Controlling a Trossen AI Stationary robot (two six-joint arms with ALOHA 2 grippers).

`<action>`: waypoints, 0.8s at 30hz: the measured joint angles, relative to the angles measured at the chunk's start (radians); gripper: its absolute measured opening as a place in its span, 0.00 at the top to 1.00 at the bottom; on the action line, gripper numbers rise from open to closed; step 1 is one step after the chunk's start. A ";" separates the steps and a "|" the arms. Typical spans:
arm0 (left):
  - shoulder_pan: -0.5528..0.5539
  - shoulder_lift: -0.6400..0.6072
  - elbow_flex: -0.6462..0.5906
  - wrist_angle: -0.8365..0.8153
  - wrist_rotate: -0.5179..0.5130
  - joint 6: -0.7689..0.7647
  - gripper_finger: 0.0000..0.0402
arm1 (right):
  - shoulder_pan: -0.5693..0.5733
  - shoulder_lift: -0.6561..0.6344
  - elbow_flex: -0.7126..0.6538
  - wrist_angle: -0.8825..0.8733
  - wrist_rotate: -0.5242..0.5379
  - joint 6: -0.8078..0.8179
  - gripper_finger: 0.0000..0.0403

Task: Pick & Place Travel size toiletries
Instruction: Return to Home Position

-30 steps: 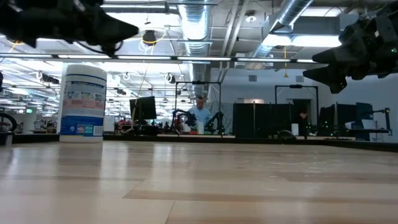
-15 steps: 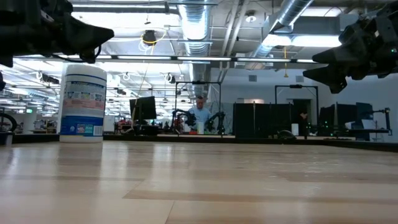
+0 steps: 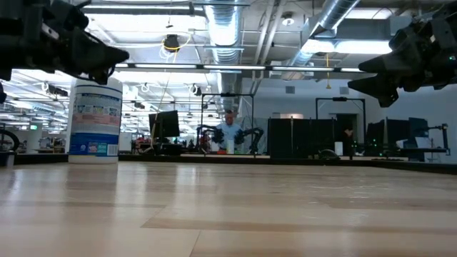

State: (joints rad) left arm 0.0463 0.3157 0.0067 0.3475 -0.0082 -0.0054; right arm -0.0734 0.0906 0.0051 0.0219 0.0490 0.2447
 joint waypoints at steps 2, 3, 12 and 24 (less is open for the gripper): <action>0.000 0.000 0.000 -0.034 0.000 0.000 0.98 | 0.000 0.000 0.000 0.000 0.000 0.000 0.35; 0.000 0.000 0.000 -0.050 0.000 0.000 0.98 | 0.000 0.000 0.000 0.000 0.000 0.000 0.35; 0.000 0.008 0.000 -0.105 0.001 0.000 0.98 | 0.000 0.000 0.000 0.000 0.000 0.000 0.35; 0.000 0.104 0.000 -0.148 0.004 0.000 0.98 | 0.000 0.000 0.000 0.000 0.000 0.000 0.35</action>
State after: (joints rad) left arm 0.0463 0.4201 0.0067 0.1998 -0.0040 -0.0055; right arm -0.0734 0.0906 0.0051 0.0219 0.0491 0.2447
